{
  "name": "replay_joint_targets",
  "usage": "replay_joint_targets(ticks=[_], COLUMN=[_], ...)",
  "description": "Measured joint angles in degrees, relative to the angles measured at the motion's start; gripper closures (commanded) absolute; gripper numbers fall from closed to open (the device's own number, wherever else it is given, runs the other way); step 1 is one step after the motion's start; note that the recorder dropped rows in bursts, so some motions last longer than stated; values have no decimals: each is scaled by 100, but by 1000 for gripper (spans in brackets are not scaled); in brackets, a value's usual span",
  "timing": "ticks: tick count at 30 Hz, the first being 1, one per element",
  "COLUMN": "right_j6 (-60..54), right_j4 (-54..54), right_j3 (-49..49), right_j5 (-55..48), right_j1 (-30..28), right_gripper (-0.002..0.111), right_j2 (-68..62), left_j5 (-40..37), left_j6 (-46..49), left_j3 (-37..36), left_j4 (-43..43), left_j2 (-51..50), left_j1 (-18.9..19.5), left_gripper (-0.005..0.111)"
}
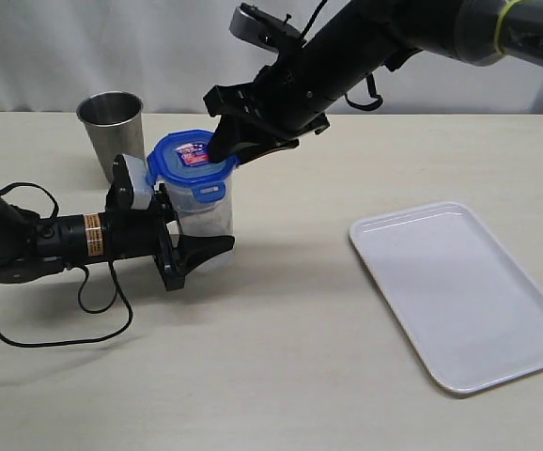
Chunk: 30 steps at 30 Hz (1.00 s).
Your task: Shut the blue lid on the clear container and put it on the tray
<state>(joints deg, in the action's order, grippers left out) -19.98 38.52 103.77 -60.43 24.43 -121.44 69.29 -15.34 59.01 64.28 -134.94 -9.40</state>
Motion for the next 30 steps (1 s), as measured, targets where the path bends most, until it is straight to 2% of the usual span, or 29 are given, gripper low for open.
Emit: replay_joint_targets(ticks=[10, 14, 19, 21, 30], right_j6=[-102, -90, -57, -57, -369], right_j4=[235, -25, -535, -683, -1237], right_j3=[46, 154, 274, 323, 359], right_j5=[-172, -290, -338, -350, -243], right_j1=[-41, -41, 8, 52, 91], right_gripper=[67, 67, 50, 47, 47], right_j2=[-161, -132, -1, 22, 259], left_j5=[32, 32, -27, -29, -39], left_j6=[21, 67, 28, 0, -68], left_j3=[0, 0, 0, 0, 0], left_j4=[20, 32, 0, 2, -10], left_j2=[0, 0, 0, 0, 0], left_j1=[10, 10, -1, -1, -8], left_gripper=[107, 107, 107, 107, 107])
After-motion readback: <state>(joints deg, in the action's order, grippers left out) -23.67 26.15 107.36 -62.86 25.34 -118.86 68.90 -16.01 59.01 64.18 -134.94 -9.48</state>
